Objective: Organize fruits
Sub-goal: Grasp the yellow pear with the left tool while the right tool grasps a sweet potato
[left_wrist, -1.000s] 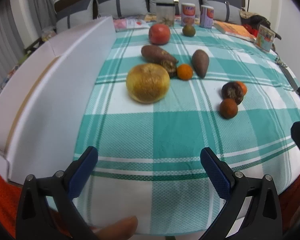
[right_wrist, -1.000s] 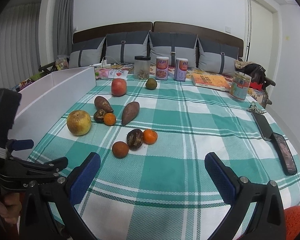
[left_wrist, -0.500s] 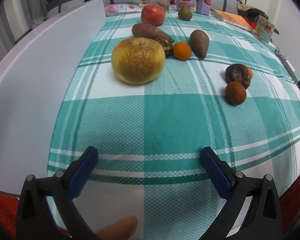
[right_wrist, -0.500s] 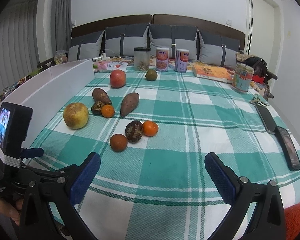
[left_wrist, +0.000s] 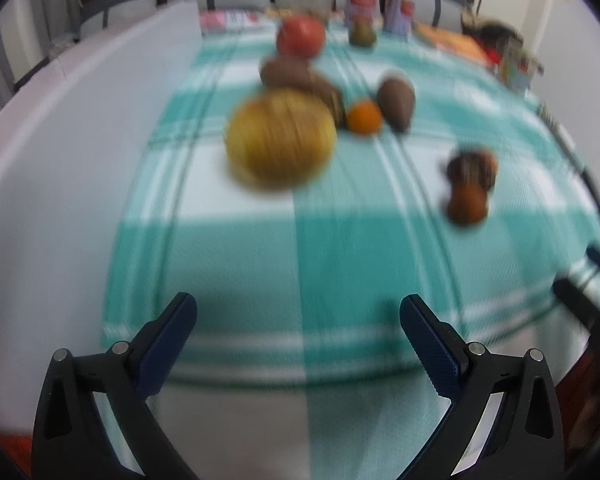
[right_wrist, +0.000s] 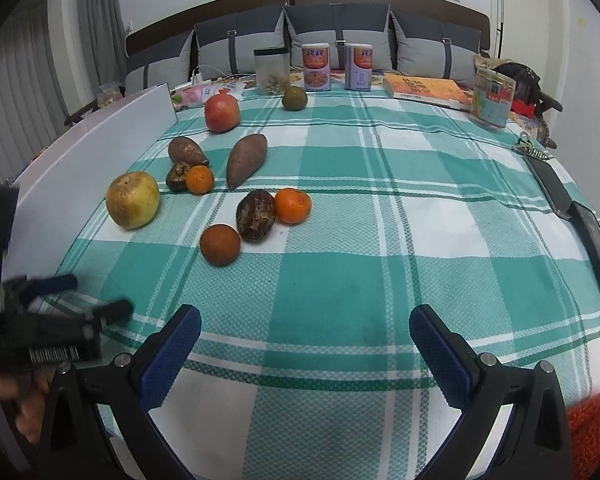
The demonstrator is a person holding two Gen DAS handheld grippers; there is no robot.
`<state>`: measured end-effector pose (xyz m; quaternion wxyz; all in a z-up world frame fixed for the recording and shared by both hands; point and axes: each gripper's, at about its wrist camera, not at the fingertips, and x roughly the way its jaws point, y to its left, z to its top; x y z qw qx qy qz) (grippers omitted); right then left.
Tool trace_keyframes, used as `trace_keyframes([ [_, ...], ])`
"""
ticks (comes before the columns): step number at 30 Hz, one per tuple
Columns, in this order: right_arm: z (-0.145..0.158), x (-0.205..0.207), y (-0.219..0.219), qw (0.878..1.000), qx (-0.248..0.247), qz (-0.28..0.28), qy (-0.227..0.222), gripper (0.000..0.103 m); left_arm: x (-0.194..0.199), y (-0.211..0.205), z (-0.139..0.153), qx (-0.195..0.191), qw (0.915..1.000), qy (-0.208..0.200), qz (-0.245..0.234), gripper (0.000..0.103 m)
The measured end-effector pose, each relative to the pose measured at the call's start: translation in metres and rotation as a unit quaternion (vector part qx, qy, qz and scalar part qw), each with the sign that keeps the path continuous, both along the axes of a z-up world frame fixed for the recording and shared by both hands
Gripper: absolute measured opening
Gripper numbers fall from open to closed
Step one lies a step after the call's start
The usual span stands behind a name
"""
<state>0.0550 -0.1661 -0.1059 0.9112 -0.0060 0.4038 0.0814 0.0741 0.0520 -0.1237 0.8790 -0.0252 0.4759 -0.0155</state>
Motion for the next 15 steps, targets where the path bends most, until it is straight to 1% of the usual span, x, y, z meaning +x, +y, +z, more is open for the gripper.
trace_keyframes([
  [2,0.001,-0.001,0.0,1.0,0.003,0.002,-0.002,0.103,0.018,0.009,0.013,-0.021,0.9997,-0.013,0.003,0.102],
  [4,0.002,-0.001,0.0,1.0,0.007,0.003,-0.002,0.103,0.038,0.014,0.017,-0.046,0.9989,-0.007,0.001,0.102],
  [5,0.002,-0.001,0.0,1.0,0.009,0.003,-0.002,0.103,0.047,0.015,0.017,-0.052,0.9986,-0.002,0.002,0.102],
  [7,0.004,-0.001,-0.002,1.0,0.012,0.001,-0.002,0.103,0.06,0.014,0.015,-0.05,0.9988,0.003,0.001,0.102],
  [9,0.005,-0.002,-0.004,1.0,0.015,-0.001,-0.002,0.103,0.069,0.009,0.011,-0.038,0.9992,0.006,-0.006,0.101],
  [10,0.006,-0.002,-0.005,1.0,0.016,-0.003,-0.003,0.103,0.072,0.006,0.008,-0.026,0.9996,0.008,-0.012,0.101],
  [11,0.006,-0.002,-0.007,1.0,0.018,-0.006,-0.002,0.103,0.074,0.002,0.006,-0.012,0.9997,0.005,-0.018,0.099],
  [12,0.007,-0.001,-0.009,1.0,0.021,-0.009,-0.002,0.103,0.074,-0.001,0.007,-0.002,0.9997,-0.002,-0.024,0.094],
  [13,0.007,-0.001,-0.011,1.0,0.024,-0.011,0.0,0.103,0.073,-0.003,0.007,0.012,0.9995,-0.007,-0.028,0.08],
  [14,0.006,0.0,-0.013,0.999,0.028,-0.014,0.002,0.103,0.074,-0.001,0.008,0.026,0.9992,-0.01,-0.029,0.071],
  [15,0.006,0.0,-0.015,0.999,0.033,-0.018,0.005,0.103,0.074,0.0,0.009,0.027,0.999,-0.014,-0.032,0.071],
])
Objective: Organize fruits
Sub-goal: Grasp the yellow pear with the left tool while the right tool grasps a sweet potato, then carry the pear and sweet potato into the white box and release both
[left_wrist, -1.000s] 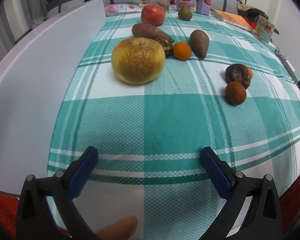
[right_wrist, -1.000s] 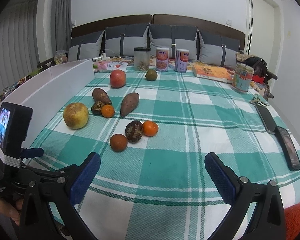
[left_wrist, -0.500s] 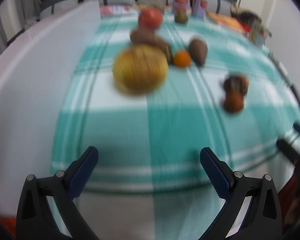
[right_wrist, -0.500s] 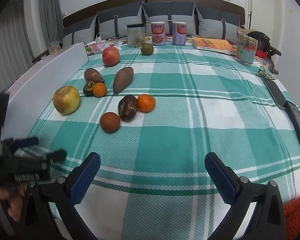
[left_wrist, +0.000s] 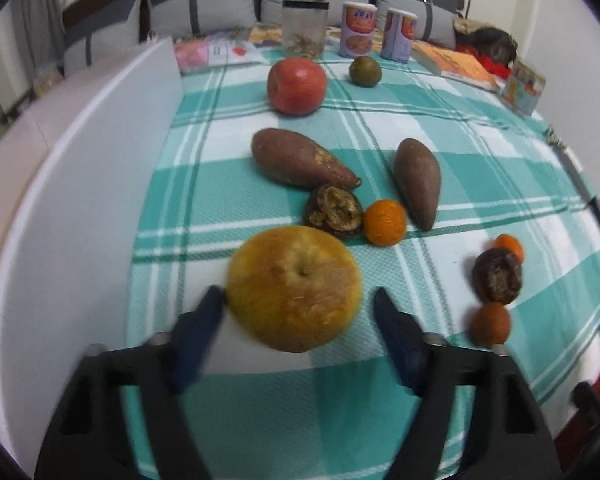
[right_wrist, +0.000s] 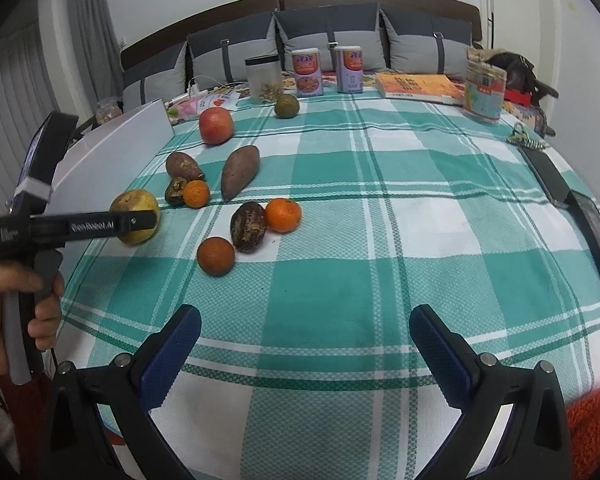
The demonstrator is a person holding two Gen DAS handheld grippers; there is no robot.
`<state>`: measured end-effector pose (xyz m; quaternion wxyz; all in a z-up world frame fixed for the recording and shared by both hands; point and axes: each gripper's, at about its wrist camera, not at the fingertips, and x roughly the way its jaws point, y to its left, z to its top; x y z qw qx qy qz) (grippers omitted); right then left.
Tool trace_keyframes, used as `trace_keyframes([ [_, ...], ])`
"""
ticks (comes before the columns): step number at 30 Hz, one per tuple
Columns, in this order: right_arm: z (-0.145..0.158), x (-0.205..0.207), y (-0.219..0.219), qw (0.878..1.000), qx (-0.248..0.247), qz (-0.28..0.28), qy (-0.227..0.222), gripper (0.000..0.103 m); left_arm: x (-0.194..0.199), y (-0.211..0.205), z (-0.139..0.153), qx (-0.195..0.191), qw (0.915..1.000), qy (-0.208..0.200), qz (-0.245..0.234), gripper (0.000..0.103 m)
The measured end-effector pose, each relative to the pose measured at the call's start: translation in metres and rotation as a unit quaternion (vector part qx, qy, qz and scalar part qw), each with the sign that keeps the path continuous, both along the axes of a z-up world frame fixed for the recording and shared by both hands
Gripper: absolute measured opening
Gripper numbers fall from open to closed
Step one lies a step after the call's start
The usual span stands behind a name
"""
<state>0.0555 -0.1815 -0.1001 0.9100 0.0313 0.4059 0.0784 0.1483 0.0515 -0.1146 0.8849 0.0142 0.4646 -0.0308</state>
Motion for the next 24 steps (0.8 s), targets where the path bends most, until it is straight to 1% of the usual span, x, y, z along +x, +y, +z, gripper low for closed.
trace_keyframes([
  [2,-0.002,0.002,-0.003,1.0,0.008,-0.004,0.008,0.103,0.0,0.005,0.0,-0.012,0.9999,0.001,-0.005,0.071],
  [5,-0.005,0.004,-0.005,1.0,0.014,-0.005,0.018,0.103,-0.01,0.011,0.002,-0.029,0.9995,0.009,-0.007,0.07],
  [8,-0.005,0.008,-0.008,1.0,0.016,-0.004,0.024,0.103,-0.034,0.011,0.006,-0.051,0.9977,0.031,-0.031,0.07],
  [11,-0.001,0.019,-0.012,0.999,0.019,-0.002,0.026,0.103,-0.054,0.01,0.006,-0.056,0.997,0.036,-0.039,0.07],
  [13,0.004,0.039,-0.011,0.999,0.027,0.005,0.032,0.103,-0.059,0.011,0.005,-0.06,0.997,0.033,-0.037,0.07],
  [16,0.009,0.087,0.001,0.996,0.051,0.025,0.07,0.103,-0.059,0.01,0.005,-0.059,0.9974,0.024,-0.033,0.07],
  [18,0.012,0.124,0.013,0.992,0.074,0.03,0.097,0.094,-0.06,0.01,0.005,-0.057,0.9977,0.017,-0.031,0.07],
  [19,0.013,0.145,0.021,0.988,0.096,0.032,0.113,0.08,-0.061,0.011,0.005,-0.056,0.9979,0.014,-0.03,0.07],
  [20,0.012,0.161,0.028,0.985,0.111,0.031,0.125,0.07,-0.062,0.011,0.005,-0.055,0.998,0.011,-0.029,0.07],
  [22,0.007,0.195,0.047,0.981,0.125,0.028,0.149,0.068,-0.064,0.012,0.005,-0.056,0.998,0.009,-0.029,0.07],
  [24,-0.002,0.219,0.065,0.978,0.116,0.022,0.173,0.066,-0.065,0.012,0.004,-0.054,0.9981,0.006,-0.031,0.07],
])
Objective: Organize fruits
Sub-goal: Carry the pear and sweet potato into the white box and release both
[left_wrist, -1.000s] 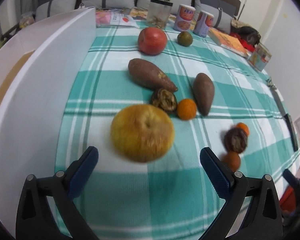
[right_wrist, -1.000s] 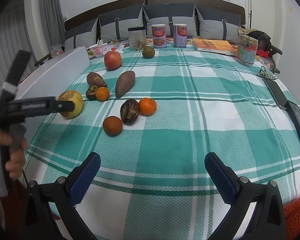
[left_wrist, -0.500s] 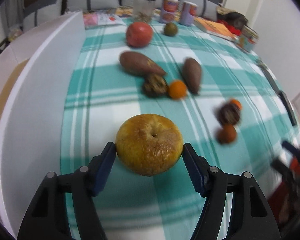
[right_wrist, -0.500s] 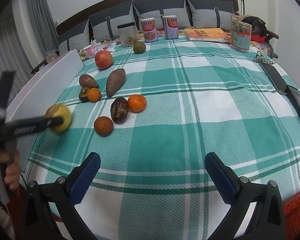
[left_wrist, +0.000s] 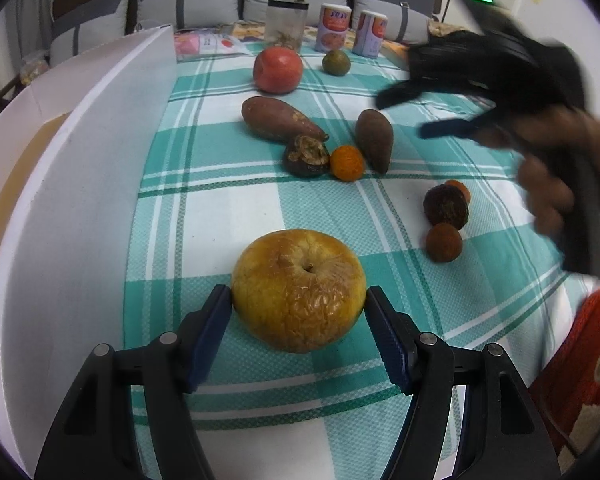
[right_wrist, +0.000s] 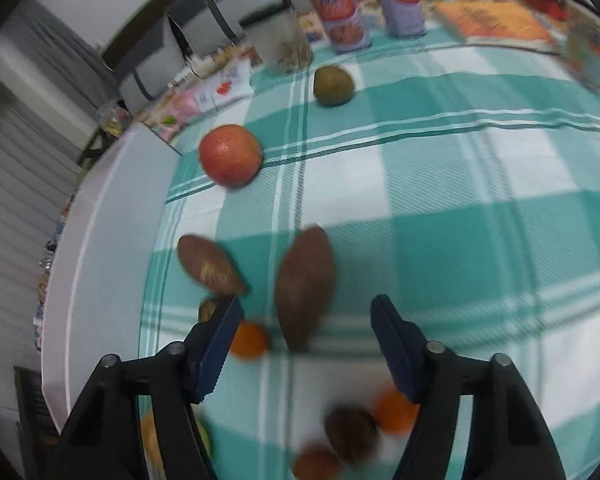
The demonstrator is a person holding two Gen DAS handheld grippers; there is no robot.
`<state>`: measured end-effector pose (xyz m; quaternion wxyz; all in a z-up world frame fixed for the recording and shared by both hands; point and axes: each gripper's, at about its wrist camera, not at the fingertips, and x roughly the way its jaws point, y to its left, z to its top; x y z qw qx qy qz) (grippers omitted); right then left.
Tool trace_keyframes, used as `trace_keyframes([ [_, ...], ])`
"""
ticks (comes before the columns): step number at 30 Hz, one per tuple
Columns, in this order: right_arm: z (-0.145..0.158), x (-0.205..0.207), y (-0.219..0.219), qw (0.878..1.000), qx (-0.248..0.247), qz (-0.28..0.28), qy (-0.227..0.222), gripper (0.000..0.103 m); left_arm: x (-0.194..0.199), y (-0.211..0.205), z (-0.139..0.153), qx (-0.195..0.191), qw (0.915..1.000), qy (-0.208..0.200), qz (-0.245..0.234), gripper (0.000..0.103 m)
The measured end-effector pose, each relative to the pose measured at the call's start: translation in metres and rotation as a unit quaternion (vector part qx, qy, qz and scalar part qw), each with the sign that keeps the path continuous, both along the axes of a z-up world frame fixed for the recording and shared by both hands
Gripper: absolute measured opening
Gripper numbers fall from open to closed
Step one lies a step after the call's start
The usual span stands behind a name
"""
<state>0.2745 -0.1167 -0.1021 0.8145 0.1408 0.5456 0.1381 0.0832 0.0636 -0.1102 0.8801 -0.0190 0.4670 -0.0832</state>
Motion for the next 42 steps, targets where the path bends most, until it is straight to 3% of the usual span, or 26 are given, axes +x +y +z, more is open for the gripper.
trace_keyframes([
  [3,-0.02,0.024,0.023,0.998,-0.036,0.004,0.05,0.054,0.002,0.003,0.0,-0.004,1.0,-0.003,0.004,0.07],
  [4,-0.026,0.028,0.027,0.997,-0.042,0.004,0.065,0.041,0.003,0.004,0.0,-0.007,1.0,-0.003,0.005,0.07],
  [5,-0.031,0.03,0.029,0.996,-0.045,0.002,0.078,0.04,0.004,0.006,0.0,-0.012,0.9999,-0.004,0.008,0.07],
  [9,-0.017,0.024,0.019,0.998,-0.036,-0.005,0.055,0.04,0.003,0.012,0.01,-0.038,0.9991,-0.013,0.016,0.069],
  [12,0.009,0.012,0.006,0.999,-0.028,-0.006,0.024,0.04,-0.003,0.017,0.036,-0.082,0.996,-0.03,0.018,0.069],
  [15,0.052,-0.003,0.008,1.0,-0.002,0.016,-0.012,0.04,-0.012,0.034,0.081,-0.139,0.9882,-0.057,0.029,0.067],
  [17,0.086,-0.016,0.023,0.998,0.021,0.043,-0.041,0.04,-0.017,0.049,0.104,-0.157,0.9844,-0.071,0.037,0.066],
  [21,0.148,-0.05,0.09,0.985,0.085,0.126,-0.087,0.04,-0.031,0.105,0.144,-0.154,0.98,-0.094,0.083,0.064],
  [23,0.165,-0.069,0.135,0.974,0.108,0.173,-0.099,0.04,-0.035,0.133,0.146,-0.14,0.9792,-0.095,0.112,0.054],
  [24,0.168,-0.077,0.153,0.97,0.115,0.191,-0.098,0.04,-0.036,0.156,0.144,-0.123,0.9778,-0.094,0.141,0.04],
  [25,0.167,-0.083,0.173,0.966,0.123,0.209,-0.094,0.04,-0.036,0.173,0.14,-0.121,0.9754,-0.088,0.161,0.014],
  [29,0.13,-0.103,0.258,0.956,0.116,0.263,-0.059,0.04,-0.024,0.221,0.112,-0.099,0.9713,-0.059,0.208,0.013],
  [33,0.082,-0.106,0.297,0.954,0.096,0.285,-0.012,0.04,-0.014,0.247,0.078,-0.089,0.967,-0.02,0.238,0.013],
  [36,0.052,-0.093,0.303,0.956,0.068,0.285,0.011,0.04,-0.023,0.249,0.078,-0.084,0.9669,-0.028,0.24,0.02],
  [38,0.049,-0.094,0.303,0.954,0.059,0.295,0.009,0.04,-0.031,0.252,0.081,-0.083,0.9656,-0.031,0.244,0.056],
  [40,0.048,-0.094,0.306,0.952,0.05,0.301,0.016,0.042,-0.035,0.256,0.083,-0.085,0.9626,-0.037,0.255,0.069],
  [42,0.05,-0.091,0.306,0.951,0.051,0.303,0.025,0.07,-0.038,0.259,0.085,-0.095,0.9594,-0.039,0.263,0.071],
])
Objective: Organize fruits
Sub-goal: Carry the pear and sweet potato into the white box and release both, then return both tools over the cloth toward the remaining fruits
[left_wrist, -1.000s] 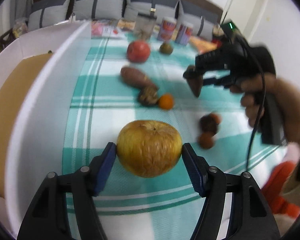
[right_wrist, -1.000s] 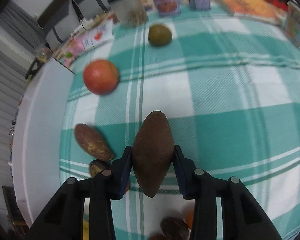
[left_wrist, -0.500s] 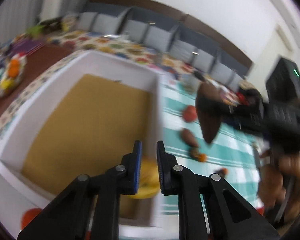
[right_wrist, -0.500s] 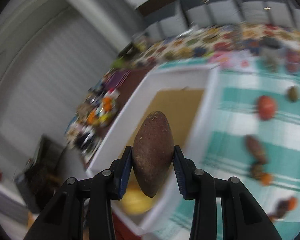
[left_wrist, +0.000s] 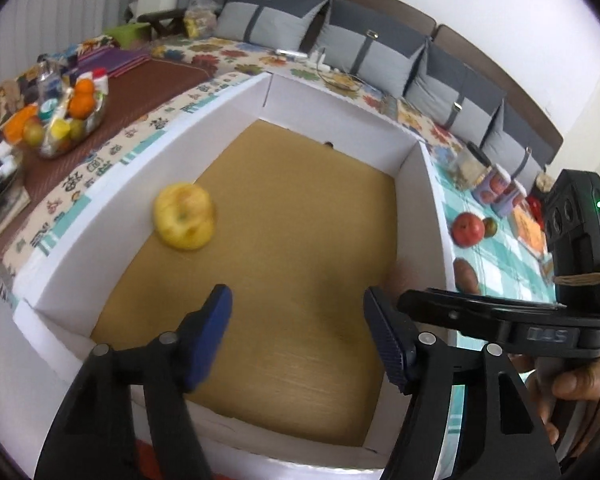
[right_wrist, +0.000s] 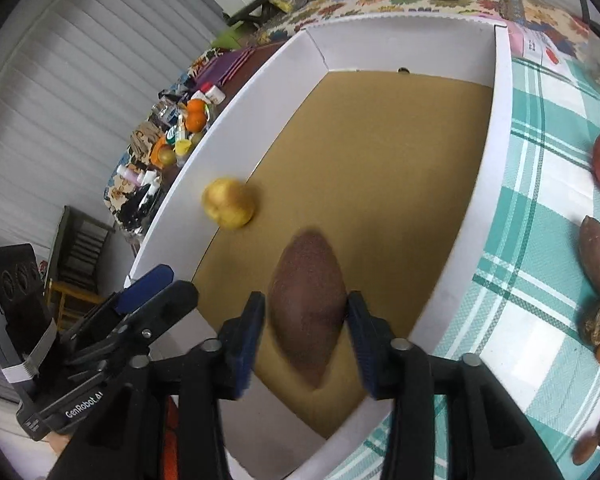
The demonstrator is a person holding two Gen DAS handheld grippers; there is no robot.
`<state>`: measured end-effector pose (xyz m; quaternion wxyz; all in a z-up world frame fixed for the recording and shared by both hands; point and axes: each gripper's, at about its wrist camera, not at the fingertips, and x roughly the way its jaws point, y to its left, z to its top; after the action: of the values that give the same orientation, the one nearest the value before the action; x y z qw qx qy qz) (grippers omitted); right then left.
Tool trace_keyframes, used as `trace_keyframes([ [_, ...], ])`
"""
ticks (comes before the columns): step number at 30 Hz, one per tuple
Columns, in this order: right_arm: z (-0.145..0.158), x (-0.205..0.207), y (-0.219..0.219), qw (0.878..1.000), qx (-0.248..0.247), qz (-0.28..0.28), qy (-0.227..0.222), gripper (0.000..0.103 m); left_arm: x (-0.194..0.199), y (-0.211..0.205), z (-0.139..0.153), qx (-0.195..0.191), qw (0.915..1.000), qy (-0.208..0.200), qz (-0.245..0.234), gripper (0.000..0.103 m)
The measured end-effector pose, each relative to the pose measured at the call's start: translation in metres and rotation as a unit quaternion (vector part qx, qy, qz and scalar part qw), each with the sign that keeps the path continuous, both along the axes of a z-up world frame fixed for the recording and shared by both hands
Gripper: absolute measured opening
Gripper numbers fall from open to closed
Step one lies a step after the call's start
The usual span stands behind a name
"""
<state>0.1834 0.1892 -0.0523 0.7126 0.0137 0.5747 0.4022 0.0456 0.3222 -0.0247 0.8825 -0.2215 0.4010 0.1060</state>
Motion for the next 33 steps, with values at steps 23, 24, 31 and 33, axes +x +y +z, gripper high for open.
trace_keyframes([
  [23,0.042,-0.074,-0.297,0.928,-0.096,-0.212,-0.291,0.099,0.008,-0.235,0.015,0.058,0.9762,-0.087,-0.19,0.097],
  [24,0.033,-0.077,-0.311,0.925,-0.105,-0.223,-0.291,0.099,0.012,-0.249,0.0,0.064,0.9753,-0.076,-0.197,0.097],
  [31,-0.029,-0.095,-0.372,0.916,-0.105,-0.3,-0.243,0.099,0.018,-0.286,-0.069,0.095,0.9699,-0.013,-0.224,0.097],
  [33,-0.037,-0.092,-0.372,0.922,-0.106,-0.292,-0.231,0.099,0.021,-0.29,-0.079,0.108,0.9681,-0.002,-0.226,0.097],
])
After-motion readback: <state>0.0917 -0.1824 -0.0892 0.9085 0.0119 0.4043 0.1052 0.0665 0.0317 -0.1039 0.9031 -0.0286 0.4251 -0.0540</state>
